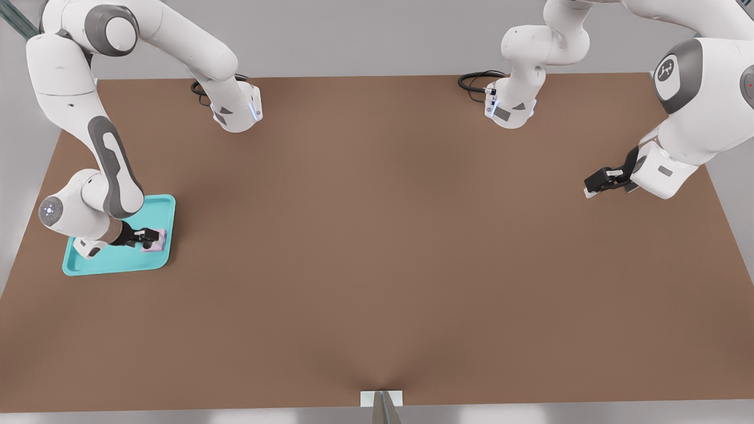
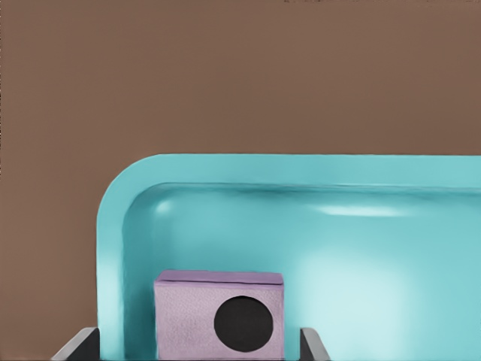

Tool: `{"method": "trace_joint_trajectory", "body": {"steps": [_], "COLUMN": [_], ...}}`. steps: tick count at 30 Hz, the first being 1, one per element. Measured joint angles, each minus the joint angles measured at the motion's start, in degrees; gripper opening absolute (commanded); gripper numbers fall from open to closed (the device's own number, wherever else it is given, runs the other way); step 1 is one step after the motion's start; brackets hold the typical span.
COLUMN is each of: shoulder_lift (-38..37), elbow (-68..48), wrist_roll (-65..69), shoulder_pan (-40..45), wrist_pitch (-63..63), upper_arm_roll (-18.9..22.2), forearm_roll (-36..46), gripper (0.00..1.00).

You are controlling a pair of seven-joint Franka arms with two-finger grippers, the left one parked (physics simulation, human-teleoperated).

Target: Keep left arm still and place phone on the tray with right arm

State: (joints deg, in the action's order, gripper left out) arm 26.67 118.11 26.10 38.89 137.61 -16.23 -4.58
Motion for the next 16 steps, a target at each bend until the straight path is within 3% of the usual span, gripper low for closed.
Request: {"method": "trace_joint_trajectory", "body": {"steps": [2, 4, 7, 8, 10, 13, 14, 16], "shoulder_lift": [-1.9, -3.1, -6.0, -9.3, -16.2, -22.5, -21.9, -21.4], "elbow": [-4.9, -19.2, -35.2, -36.9, -37.0, -32.2, -32.1, -31.8], "wrist_roll": [1.3, 2.1, 0.3, -0.8, -3.0, -6.4, -7.4, -9.3], "shoulder_pan": [0.1, -1.6, -4.8, -11.2, -27.2, -44.2, -46.9, -48.4], "wrist_pitch": [-2.0, -8.8, -21.0, -24.6, -30.8, -38.1, -39.7, -42.1], "upper_arm_roll": [-1.3, -4.9, -22.2, -20.0, -3.3, 16.6, 19.7, 22.3], "forearm_roll": [-0.1, -1.0, -8.3, -9.5, -6.9, -3.0, -1.8, 0.2], "gripper": [1.00, 1.00, 1.00, 1.00, 1.00, 1.00, 1.00, 1.00]}}
